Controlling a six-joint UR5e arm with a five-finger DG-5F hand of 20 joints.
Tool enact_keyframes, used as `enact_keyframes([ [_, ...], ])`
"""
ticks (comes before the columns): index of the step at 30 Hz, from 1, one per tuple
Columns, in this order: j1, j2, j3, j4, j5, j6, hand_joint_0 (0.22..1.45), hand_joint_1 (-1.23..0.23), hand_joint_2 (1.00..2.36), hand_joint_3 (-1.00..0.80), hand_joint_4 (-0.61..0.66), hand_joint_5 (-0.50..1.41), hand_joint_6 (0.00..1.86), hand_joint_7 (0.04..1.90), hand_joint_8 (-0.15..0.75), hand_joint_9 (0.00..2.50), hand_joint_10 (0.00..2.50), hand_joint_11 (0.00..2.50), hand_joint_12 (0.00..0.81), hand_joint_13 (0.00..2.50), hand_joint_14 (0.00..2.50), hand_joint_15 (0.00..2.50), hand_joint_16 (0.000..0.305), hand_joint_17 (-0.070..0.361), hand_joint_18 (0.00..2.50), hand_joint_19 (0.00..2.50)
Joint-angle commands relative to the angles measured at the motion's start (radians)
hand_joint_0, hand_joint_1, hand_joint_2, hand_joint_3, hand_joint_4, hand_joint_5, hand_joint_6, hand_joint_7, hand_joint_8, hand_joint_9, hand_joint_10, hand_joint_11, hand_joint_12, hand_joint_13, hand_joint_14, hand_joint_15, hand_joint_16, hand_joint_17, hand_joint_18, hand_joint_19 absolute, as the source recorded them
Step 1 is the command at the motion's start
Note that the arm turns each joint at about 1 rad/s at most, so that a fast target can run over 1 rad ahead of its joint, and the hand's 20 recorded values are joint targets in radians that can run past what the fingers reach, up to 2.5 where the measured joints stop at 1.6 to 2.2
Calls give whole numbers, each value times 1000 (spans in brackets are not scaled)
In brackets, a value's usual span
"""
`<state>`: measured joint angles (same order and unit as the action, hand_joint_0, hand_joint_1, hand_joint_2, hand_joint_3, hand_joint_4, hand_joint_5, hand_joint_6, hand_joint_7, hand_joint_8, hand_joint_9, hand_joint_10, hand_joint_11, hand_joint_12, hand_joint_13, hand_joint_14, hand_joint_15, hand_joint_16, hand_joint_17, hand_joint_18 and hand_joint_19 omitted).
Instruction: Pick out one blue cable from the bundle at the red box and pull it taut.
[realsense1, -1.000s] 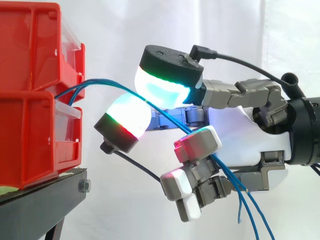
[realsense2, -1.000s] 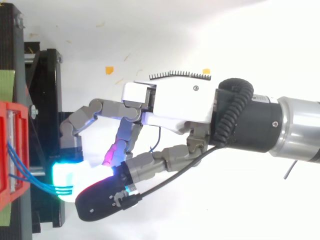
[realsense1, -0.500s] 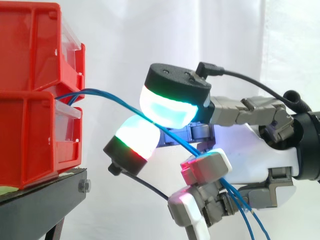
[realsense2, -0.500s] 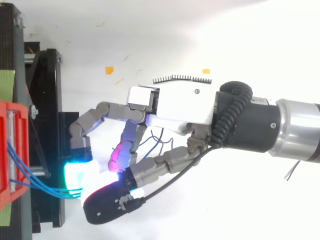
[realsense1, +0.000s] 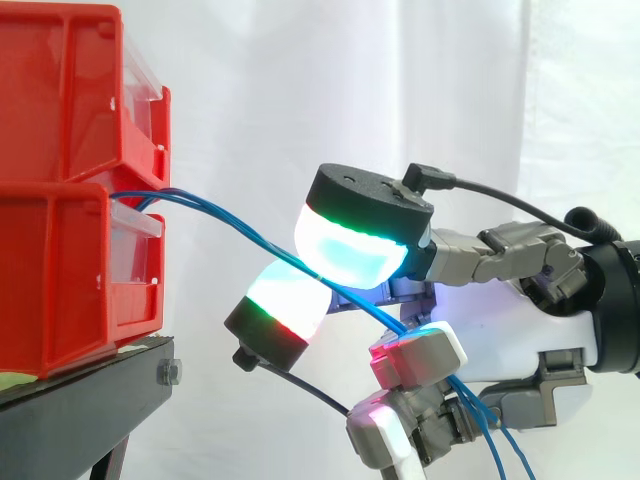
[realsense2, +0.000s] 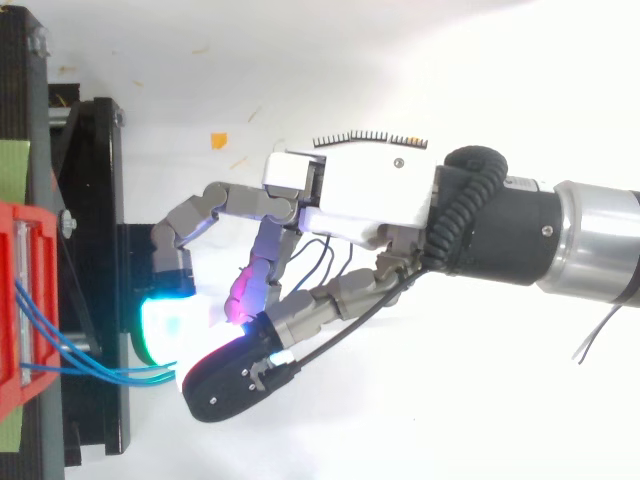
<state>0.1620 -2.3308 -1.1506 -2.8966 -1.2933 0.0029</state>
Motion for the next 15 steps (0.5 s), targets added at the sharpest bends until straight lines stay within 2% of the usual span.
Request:
enact_keyframes([
  [1,-4,1,0,-4,-8,0,764,-937,1009,-391,-169,-72,948,1021,286,1455,37,952,351,1154,29,736,45,101,955,731],
  [11,-7,14,0,-13,-21,2,696,-933,1005,-429,-91,-64,936,976,293,1466,38,933,345,1160,27,728,45,101,969,720],
  [15,-2,19,0,-44,-23,3,627,-855,1004,-446,-65,-57,924,1016,288,1473,38,923,352,1159,29,720,46,105,968,717],
])
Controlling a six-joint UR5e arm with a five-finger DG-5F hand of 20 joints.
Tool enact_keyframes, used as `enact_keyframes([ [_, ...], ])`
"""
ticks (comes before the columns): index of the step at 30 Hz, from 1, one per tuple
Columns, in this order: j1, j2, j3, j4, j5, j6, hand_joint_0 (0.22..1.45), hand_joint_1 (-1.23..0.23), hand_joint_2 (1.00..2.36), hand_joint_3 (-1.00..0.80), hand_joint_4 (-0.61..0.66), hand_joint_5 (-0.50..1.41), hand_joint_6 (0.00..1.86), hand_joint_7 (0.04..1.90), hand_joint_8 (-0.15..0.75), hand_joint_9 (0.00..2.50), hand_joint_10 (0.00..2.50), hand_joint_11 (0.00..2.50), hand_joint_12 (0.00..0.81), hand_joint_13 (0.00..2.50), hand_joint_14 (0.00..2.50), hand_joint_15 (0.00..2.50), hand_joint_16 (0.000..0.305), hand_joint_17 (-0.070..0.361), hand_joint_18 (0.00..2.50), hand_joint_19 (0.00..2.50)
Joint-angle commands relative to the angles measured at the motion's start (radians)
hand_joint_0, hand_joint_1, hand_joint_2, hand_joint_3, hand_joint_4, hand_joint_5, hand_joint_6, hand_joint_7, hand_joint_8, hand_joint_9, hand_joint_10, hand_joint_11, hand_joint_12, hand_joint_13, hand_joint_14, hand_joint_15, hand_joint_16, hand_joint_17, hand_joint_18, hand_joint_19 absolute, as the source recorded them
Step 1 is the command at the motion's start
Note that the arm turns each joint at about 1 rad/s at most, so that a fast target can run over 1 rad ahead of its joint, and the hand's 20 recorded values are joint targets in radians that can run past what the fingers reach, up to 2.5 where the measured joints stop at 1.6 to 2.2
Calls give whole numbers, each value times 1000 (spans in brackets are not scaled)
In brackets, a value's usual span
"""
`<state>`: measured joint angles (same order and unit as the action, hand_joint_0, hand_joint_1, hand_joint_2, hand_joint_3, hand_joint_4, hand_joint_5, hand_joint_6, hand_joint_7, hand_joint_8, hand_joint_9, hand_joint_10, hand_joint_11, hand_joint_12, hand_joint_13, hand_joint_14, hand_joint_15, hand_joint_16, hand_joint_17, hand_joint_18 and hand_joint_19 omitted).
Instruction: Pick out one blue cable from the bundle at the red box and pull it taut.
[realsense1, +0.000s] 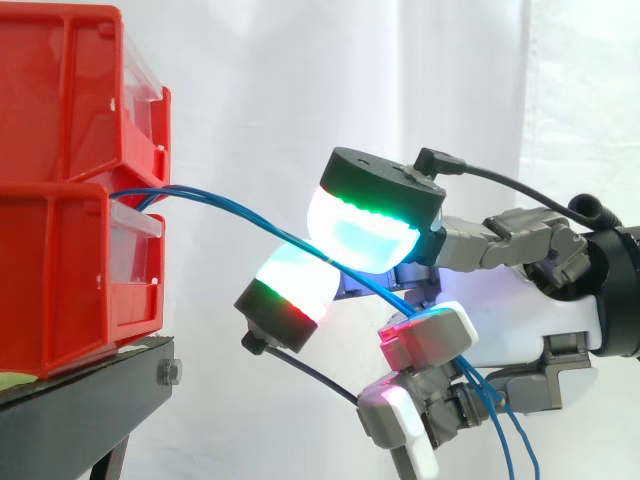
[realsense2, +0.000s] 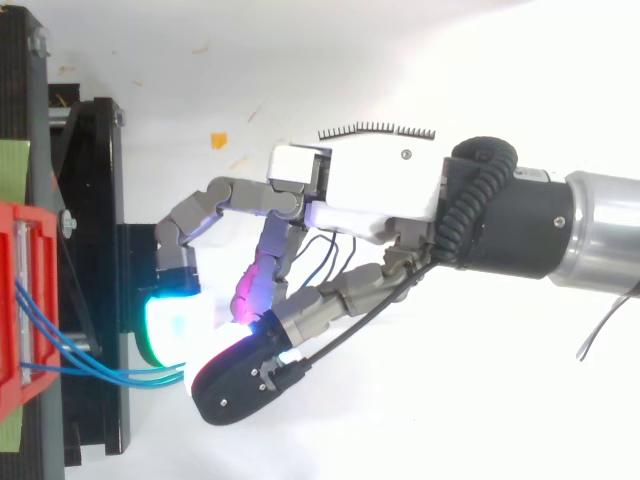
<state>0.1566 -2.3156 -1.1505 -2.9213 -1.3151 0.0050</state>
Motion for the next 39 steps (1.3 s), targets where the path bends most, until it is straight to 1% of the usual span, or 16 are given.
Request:
enact_keyframes([
  [1,5,2,0,-22,-1,1,614,-820,1006,-436,-67,-55,921,1019,290,1479,35,927,354,1157,28,712,47,106,964,716],
  [7,9,2,2,-30,-1,1,588,-740,1010,-373,-93,-50,913,1005,285,1478,37,894,358,1143,26,707,49,109,940,725],
  [10,11,2,2,-29,4,1,575,-647,1012,-355,-67,-50,907,980,287,1470,37,878,364,1136,26,721,49,111,914,737],
  [11,14,2,2,-29,4,0,575,-640,1011,-353,-68,-50,905,987,282,1471,37,877,365,1132,26,713,49,111,909,745],
  [14,15,2,0,-29,5,1,574,-615,1012,-346,-52,-51,898,989,288,1470,36,883,367,1126,27,723,49,111,901,751],
  [17,15,2,0,-27,5,1,578,-688,1016,-261,-56,-49,888,1005,309,1474,37,873,376,1138,27,712,51,115,936,729],
  [19,15,2,0,-27,5,1,586,-766,1019,-184,-35,-48,881,1057,325,1487,36,879,386,1150,25,706,53,120,981,700],
  [21,15,4,0,-27,5,1,582,-801,1019,-125,-25,-46,878,1107,336,1500,35,887,396,1169,24,704,55,124,1014,673],
  [24,15,2,2,-27,7,1,612,-879,1016,-41,-15,-62,909,1040,349,1475,36,903,407,1179,24,707,57,127,1037,665],
  [26,15,2,0,-27,7,1,632,-896,1015,-16,-28,-67,916,1037,350,1466,35,909,410,1178,26,708,56,127,1039,657],
  [29,17,2,2,-27,7,1,667,-908,1018,-35,-72,-76,927,1076,341,1439,36,925,396,1167,28,723,53,119,1011,679],
  [30,18,2,2,-29,7,1,701,-914,1021,-75,-94,-84,938,1075,328,1419,36,941,381,1151,29,734,49,111,977,705],
  [31,18,2,0,-29,7,1,729,-914,1021,-158,-95,-87,942,1071,314,1407,38,946,372,1146,29,744,48,107,962,719],
  [32,20,2,2,-30,7,1,734,-914,1019,-175,-94,-87,943,1061,316,1407,38,949,374,1146,31,746,48,107,962,720],
  [34,21,2,2,-30,8,1,777,-909,1011,-361,-100,-87,946,1043,313,1429,37,943,368,1153,29,743,48,107,969,715],
  [39,21,2,0,-30,8,1,719,-886,1001,-487,-45,-79,944,1000,310,1456,39,951,366,1166,29,729,48,108,990,702],
])
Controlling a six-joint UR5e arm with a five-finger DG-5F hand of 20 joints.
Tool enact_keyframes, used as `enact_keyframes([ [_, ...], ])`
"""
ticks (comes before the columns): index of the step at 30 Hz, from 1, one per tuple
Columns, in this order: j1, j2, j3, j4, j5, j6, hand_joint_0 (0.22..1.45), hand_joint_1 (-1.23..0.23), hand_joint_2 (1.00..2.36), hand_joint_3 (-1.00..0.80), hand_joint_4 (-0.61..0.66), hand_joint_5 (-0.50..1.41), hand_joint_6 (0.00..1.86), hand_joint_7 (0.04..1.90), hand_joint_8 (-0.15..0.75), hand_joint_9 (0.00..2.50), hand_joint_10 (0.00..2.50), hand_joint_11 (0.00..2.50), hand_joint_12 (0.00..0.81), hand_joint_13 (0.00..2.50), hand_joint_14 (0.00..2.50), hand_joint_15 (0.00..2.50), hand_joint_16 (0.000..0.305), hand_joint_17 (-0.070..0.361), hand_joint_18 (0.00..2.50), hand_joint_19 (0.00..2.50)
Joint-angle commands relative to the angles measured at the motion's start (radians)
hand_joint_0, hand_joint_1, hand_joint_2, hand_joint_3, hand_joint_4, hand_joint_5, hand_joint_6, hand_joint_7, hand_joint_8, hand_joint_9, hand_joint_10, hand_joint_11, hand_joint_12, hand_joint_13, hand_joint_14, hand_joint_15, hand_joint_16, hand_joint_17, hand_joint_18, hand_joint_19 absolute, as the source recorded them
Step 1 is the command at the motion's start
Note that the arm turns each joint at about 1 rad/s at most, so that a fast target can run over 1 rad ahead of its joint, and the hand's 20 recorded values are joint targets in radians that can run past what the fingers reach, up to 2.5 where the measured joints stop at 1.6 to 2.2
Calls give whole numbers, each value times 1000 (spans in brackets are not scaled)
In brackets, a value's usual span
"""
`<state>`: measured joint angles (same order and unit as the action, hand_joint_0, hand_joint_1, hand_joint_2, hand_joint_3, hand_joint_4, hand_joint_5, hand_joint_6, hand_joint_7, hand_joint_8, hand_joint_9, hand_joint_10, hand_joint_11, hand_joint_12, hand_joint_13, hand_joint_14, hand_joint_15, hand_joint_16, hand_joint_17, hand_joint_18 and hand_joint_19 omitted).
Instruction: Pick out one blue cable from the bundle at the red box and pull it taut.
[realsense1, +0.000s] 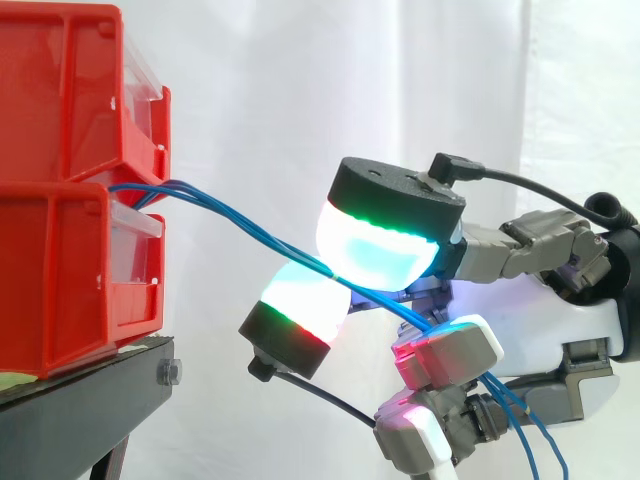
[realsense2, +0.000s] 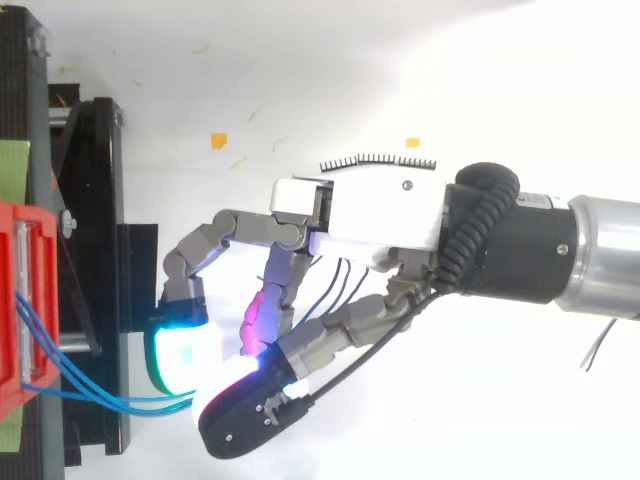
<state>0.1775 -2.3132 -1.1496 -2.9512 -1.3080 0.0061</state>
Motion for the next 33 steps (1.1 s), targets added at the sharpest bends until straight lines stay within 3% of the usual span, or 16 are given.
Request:
enact_keyframes([
  [1,0,0,1,0,1,0,679,-867,1000,-500,-12,-74,939,969,311,1467,37,945,364,1165,29,721,48,108,989,703],
  [10,2,0,-1,0,4,0,564,-671,1000,-500,5,-58,914,1002,307,1504,38,935,357,1168,28,711,49,110,990,701],
  [15,0,0,-1,0,6,0,544,-676,1000,-500,11,-56,908,971,313,1510,37,930,364,1167,27,710,50,112,982,689],
  [18,2,0,-1,0,6,0,592,-716,1000,-500,-2,-57,904,1004,302,1503,37,933,350,1160,27,702,48,107,963,712],
  [24,2,0,1,1,6,0,574,-740,1020,-235,-16,-53,900,1041,309,1517,39,941,347,1153,26,702,48,109,948,710],
  [30,3,0,2,3,6,0,562,-738,1007,-60,-52,-44,889,1025,364,1547,36,876,420,1212,21,667,64,144,1048,639],
  [32,5,0,4,1,6,0,546,-664,1093,-87,-73,-44,888,1012,371,1528,33,834,438,1206,21,675,67,150,1030,643],
  [33,5,0,4,1,6,0,514,-591,1247,-126,-81,-44,886,1011,376,1520,31,826,447,1198,22,677,67,152,1017,663],
])
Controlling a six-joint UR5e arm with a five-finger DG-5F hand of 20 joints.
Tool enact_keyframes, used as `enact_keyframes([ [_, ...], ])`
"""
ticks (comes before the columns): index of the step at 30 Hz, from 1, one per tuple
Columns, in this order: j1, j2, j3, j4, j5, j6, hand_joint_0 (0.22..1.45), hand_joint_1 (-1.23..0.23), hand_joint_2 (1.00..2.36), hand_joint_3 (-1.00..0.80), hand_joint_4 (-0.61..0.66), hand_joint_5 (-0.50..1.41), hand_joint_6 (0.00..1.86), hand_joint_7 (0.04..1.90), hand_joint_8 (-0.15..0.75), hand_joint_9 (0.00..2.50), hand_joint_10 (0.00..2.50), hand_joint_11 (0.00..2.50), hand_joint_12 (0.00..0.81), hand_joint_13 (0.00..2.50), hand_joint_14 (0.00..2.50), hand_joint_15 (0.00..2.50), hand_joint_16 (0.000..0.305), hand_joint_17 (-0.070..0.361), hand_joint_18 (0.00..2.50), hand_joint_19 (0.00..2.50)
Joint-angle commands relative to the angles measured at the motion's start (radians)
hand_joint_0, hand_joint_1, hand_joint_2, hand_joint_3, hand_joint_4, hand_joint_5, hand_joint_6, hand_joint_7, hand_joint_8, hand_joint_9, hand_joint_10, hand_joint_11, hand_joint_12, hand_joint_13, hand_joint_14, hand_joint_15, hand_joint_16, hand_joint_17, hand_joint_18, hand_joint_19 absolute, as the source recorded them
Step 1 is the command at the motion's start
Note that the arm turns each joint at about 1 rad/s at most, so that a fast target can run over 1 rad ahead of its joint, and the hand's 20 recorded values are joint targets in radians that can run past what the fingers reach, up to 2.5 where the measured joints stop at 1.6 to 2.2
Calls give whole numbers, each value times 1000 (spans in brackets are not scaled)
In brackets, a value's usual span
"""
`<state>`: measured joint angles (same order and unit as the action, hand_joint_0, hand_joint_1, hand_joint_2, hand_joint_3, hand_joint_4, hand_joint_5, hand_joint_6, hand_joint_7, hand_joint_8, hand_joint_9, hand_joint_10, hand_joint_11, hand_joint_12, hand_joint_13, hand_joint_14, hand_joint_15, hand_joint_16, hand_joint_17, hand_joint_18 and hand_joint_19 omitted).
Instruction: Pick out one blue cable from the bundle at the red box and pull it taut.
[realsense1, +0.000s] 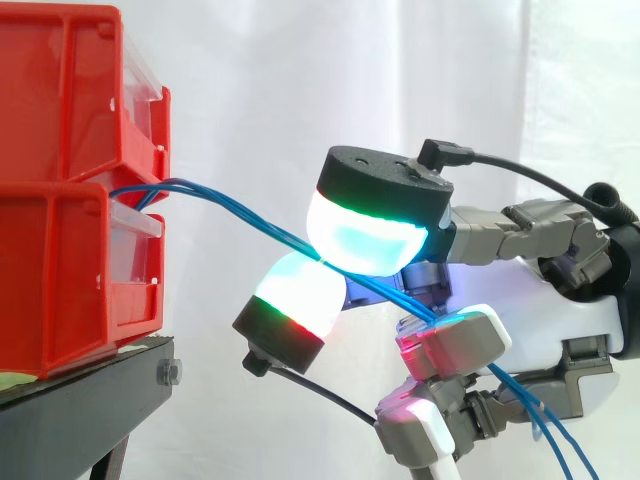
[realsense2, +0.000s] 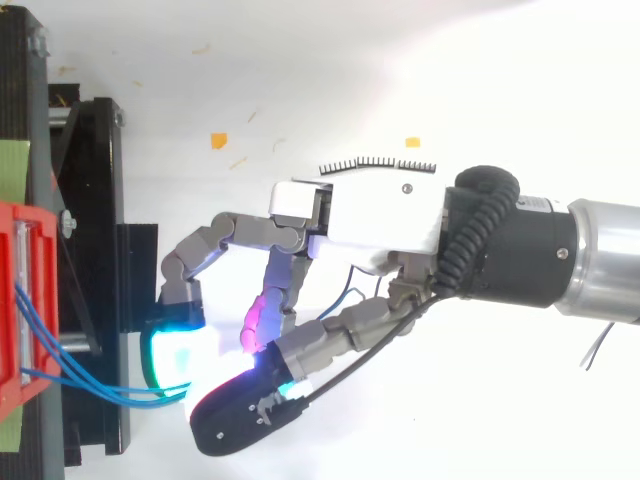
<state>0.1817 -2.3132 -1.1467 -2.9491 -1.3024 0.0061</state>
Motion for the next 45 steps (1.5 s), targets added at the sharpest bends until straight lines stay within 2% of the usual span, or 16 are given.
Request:
enact_keyframes([
  [1,1,0,2,1,0,0,484,-520,1405,-160,-85,-44,885,1007,380,1503,29,814,453,1196,22,681,69,155,1012,663],
  [5,1,0,2,-1,0,0,448,-398,1649,-201,-112,-44,881,984,376,1488,29,793,454,1177,20,679,70,157,998,662],
  [7,1,0,5,-2,0,0,428,-301,1829,-237,-132,-44,876,978,371,1479,32,781,453,1162,20,678,69,155,978,658],
  [12,1,0,13,-2,0,0,420,-204,1965,-251,-153,-43,868,957,360,1469,30,761,449,1151,20,673,68,153,957,670],
  [16,1,0,15,-2,0,0,404,-217,2021,-278,-121,-43,860,985,369,1467,30,751,447,1154,21,663,69,156,968,648],
  [17,1,0,15,-4,0,0,402,-242,2004,-281,-102,-44,858,1003,372,1469,30,758,449,1158,21,654,70,157,973,645],
  [18,1,0,15,-4,0,0,413,-304,1875,-262,-67,-47,859,1008,373,1471,30,753,451,1161,19,664,70,157,976,643],
  [19,1,0,15,-4,0,0,476,-454,1401,-192,-27,-50,860,1009,371,1470,28,763,451,1161,22,659,69,156,975,640],
  [20,-1,0,15,-2,0,0,528,-521,1120,-164,-18,-51,860,1005,361,1465,31,759,450,1163,20,662,68,153,961,644],
  [21,1,0,13,-4,0,0,529,-518,1009,-289,-13,-58,863,1000,340,1434,33,798,419,1126,24,686,60,136,895,686],
  [22,1,0,15,-2,0,0,510,-484,1009,-374,-19,-66,865,996,318,1404,34,822,386,1085,26,716,52,118,821,732],
  [25,1,0,13,-1,0,0,492,-445,1001,-476,-7,-63,847,968,317,1410,34,823,391,1094,24,707,54,121,834,715],
  [32,1,0,15,-4,0,-2,510,-380,1000,-500,0,-61,832,957,316,1405,32,822,377,1087,25,691,52,116,818,711],
  [35,1,0,13,-4,0,-2,569,-367,1005,-436,5,-67,832,980,300,1400,33,838,359,1066,26,689,48,107,787,730],
  [40,1,0,13,-4,0,-2,574,-506,1015,-235,28,-66,836,1008,324,1415,33,827,377,1086,24,671,53,119,831,701],
  [45,1,0,13,-2,-2,-3,575,-543,1011,-189,37,-64,842,1009,339,1434,33,813,399,1108,23,658,58,130,871,675],
])
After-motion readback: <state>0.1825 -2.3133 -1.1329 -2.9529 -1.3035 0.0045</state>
